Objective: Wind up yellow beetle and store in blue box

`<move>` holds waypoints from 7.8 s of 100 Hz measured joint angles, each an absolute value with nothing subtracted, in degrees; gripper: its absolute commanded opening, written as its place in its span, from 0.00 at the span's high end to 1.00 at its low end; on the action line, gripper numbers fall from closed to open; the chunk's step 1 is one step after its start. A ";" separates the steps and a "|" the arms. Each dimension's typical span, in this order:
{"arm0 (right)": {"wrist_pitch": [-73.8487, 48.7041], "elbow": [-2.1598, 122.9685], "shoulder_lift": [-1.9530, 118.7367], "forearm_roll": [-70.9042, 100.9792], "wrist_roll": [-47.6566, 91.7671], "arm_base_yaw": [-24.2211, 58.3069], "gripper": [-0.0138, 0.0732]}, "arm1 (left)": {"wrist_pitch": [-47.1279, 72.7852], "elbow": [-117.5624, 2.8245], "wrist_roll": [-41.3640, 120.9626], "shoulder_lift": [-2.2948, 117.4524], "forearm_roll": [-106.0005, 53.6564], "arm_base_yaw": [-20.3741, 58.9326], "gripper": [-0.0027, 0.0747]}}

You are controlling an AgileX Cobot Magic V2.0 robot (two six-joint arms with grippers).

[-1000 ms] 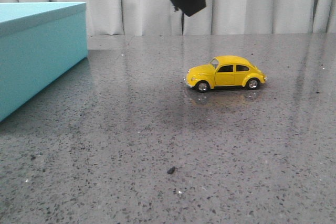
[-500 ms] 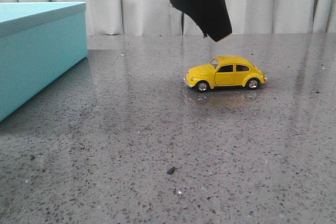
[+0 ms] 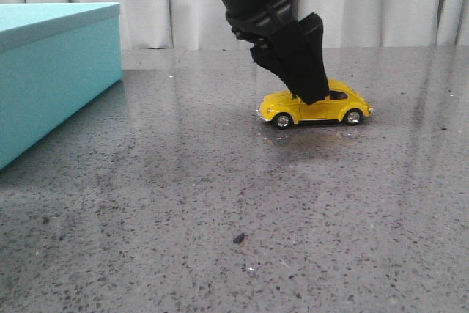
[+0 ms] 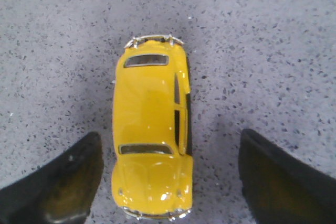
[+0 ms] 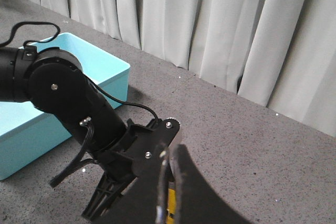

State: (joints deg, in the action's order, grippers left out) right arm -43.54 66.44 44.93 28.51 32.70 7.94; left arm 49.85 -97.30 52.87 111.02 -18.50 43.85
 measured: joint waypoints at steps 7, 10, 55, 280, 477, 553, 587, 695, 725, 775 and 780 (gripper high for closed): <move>-43.54 66.44 44.93 28.51 32.70 7.94 0.89 | 49.03 -97.30 52.87 111.12 -18.50 43.85 0.30; -43.54 66.44 44.93 28.51 32.70 7.94 0.89 | 48.77 -97.30 52.87 111.12 -18.50 43.85 0.30; -43.44 66.44 44.93 28.51 32.70 7.94 0.89 | 47.49 -97.30 52.87 114.50 -18.50 43.74 0.30; -43.72 66.44 44.93 35.37 32.70 7.94 0.89 | 70.70 -101.22 5.37 87.52 9.08 14.45 0.79; -30.95 39.21 8.52 33.57 43.34 7.94 0.89 | 30.93 -32.88 -2.59 12.00 3.74 11.70 0.99; -30.52 39.21 8.52 33.57 43.34 7.94 0.89 | 25.49 -26.66 -2.12 10.96 1.60 11.70 0.99; -30.52 39.21 8.52 33.57 43.34 7.94 0.89 | 10.69 0.12 0.00 0.46 0.85 11.70 0.99; -30.38 38.82 8.52 33.43 43.43 7.94 0.89 | 18.42 0.12 0.00 -0.28 0.00 11.70 0.99; -15.59 19.48 8.52 21.14 36.86 0.59 0.89 | 18.42 0.12 0.00 -0.28 0.00 11.70 0.99; -12.60 -0.73 -0.51 3.17 31.23 -3.24 0.89 | 18.53 0.12 0.00 -0.28 0.00 11.70 0.99; -12.62 -0.73 -0.51 3.14 31.23 -3.24 0.89 | 18.53 0.12 0.00 -0.28 0.00 11.70 0.99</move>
State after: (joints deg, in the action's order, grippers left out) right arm -12.62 -0.73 -0.51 3.14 31.23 -3.24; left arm 18.53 0.12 0.00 -0.28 0.00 11.70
